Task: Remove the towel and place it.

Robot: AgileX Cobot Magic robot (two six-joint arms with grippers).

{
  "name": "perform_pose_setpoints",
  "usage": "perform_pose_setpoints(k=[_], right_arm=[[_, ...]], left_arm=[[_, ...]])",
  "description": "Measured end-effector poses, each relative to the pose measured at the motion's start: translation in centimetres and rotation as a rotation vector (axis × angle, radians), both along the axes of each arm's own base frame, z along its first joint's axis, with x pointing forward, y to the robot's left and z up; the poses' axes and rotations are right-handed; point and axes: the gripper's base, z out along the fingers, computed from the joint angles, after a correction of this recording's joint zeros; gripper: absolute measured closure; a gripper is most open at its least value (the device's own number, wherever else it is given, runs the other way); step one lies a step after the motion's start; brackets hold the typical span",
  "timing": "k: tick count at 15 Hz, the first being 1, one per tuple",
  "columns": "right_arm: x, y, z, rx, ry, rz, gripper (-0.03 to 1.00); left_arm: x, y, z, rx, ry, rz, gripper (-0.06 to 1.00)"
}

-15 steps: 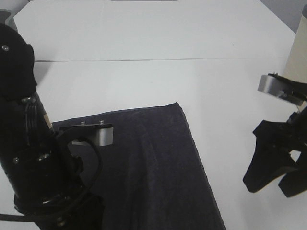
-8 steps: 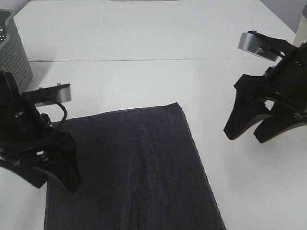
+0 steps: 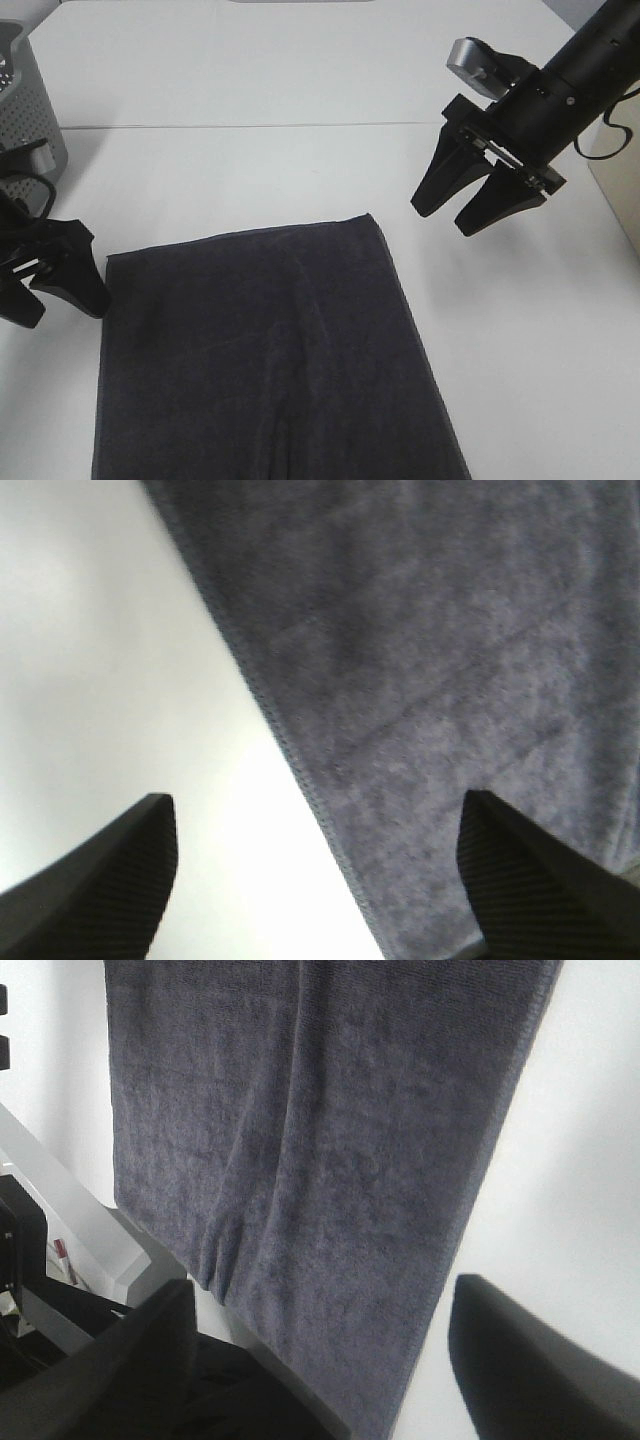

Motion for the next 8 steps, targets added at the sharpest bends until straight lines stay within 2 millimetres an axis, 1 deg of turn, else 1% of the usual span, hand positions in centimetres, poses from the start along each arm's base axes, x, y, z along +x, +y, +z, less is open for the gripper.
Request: perform_pose_setpoints(k=[2, 3, 6, 8], right_arm=[[1.6, 0.4, -1.3, 0.022, 0.017, -0.007, 0.28], [2.2, 0.4, -1.7, 0.024, 0.017, -0.006, 0.28], [4.1, 0.6, -2.9, 0.029, 0.0, 0.008, 0.28], [5.0, 0.7, -4.1, 0.031, 0.001, 0.021, 0.28]], left_arm=[[0.9, 1.4, -1.4, 0.015, -0.002, 0.027, 0.21], [1.4, 1.7, -2.1, 0.016, -0.004, 0.025, 0.21], [2.8, 1.8, -4.0, 0.005, 0.006, 0.039, 0.21], [3.8, 1.5, -5.0, -0.023, 0.01, 0.055, 0.21]])
